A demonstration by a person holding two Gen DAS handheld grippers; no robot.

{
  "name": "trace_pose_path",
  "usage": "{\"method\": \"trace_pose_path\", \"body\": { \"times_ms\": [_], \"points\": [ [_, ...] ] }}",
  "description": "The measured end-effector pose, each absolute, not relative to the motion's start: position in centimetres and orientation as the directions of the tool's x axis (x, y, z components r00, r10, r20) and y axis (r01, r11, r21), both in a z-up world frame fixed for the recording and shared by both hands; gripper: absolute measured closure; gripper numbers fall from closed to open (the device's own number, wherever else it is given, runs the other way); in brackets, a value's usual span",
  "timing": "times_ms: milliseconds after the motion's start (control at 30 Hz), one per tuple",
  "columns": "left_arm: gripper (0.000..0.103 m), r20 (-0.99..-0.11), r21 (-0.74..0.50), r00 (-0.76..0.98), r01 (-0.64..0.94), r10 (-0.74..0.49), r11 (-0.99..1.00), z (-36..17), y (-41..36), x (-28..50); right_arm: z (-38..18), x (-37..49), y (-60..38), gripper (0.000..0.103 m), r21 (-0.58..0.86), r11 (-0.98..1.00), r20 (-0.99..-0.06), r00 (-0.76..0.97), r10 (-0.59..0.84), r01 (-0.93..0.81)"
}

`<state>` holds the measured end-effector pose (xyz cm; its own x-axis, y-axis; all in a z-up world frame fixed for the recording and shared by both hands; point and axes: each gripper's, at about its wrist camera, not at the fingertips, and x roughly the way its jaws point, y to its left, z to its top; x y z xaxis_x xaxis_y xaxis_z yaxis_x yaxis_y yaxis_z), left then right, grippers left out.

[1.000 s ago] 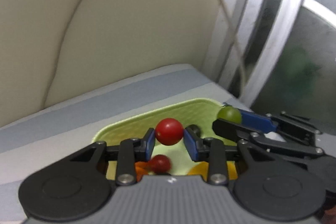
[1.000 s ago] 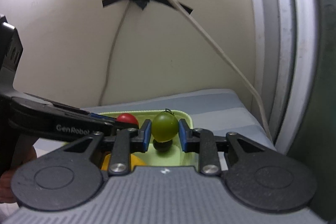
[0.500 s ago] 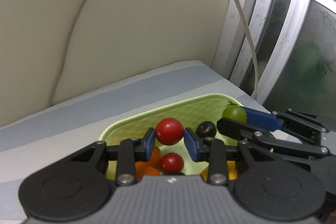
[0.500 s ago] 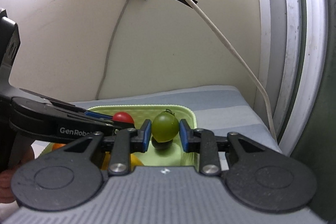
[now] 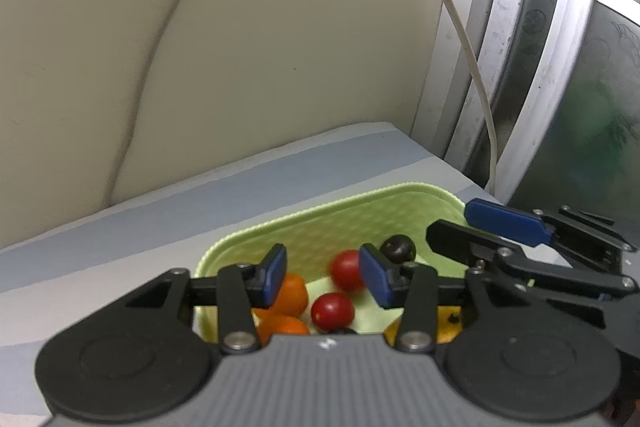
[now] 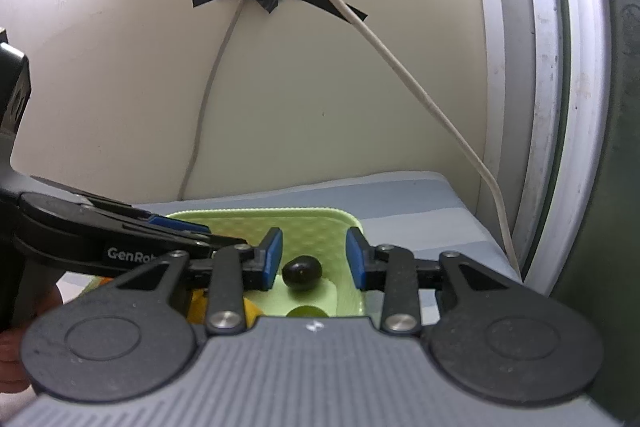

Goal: Organize fruits

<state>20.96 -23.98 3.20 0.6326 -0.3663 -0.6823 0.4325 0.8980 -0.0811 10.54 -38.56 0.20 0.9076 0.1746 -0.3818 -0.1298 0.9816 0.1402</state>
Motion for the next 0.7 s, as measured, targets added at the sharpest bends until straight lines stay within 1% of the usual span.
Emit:
{"method": "trace_pose_path", "body": {
  "times_ms": [133, 433, 500, 533, 567, 600, 667, 700],
  "points": [
    [0.057, -0.674, -0.074, 0.642, 0.433, -0.365, 0.898, 3.7, -23.9, 20.2, 0.4, 9.8, -38.7, 0.065, 0.156, 0.983, -0.361, 0.920, 0.153, -0.102],
    [0.047, -0.658, 0.012, 0.687, 0.418, -0.308, 0.908, 5.5, -23.7, 15.2, 1.6, 5.9, -38.8, 0.065, 0.225, 0.973, -0.333, 0.934, 0.132, -0.057],
    [0.039, -0.648, 0.033, 0.705, 0.403, -0.287, 0.915, 6.0, -23.4, 13.6, 1.5, 4.3, -38.6, 0.064, 0.248, 0.967, -0.329, 0.935, 0.134, -0.051],
    [0.037, -0.644, 0.035, 0.711, 0.397, -0.283, 0.917, 6.2, -23.1, 12.7, 1.5, 3.5, -38.5, 0.064, 0.259, 0.965, -0.325, 0.937, 0.132, -0.046],
    [0.033, -0.639, 0.034, 0.715, 0.392, -0.281, 0.919, 6.4, -22.8, 11.9, 1.5, 2.5, -38.4, 0.062, 0.271, 0.962, -0.317, 0.940, 0.129, -0.040],
    [0.028, -0.634, 0.033, 0.721, 0.386, -0.280, 0.922, 6.5, -22.5, 11.1, 1.5, 1.6, -38.2, 0.059, 0.286, 0.958, -0.307, 0.943, 0.124, -0.033],
    [0.024, -0.625, 0.028, 0.730, 0.376, -0.278, 0.926, 6.7, -21.8, 9.3, 1.5, -0.3, -37.9, 0.057, 0.313, 0.950, -0.286, 0.951, 0.113, -0.019],
    [0.023, -0.624, 0.025, 0.730, 0.375, -0.279, 0.927, 6.7, -21.5, 8.5, 1.5, -1.4, -37.8, 0.057, 0.325, 0.946, -0.277, 0.955, 0.106, -0.011]
  ]
}}
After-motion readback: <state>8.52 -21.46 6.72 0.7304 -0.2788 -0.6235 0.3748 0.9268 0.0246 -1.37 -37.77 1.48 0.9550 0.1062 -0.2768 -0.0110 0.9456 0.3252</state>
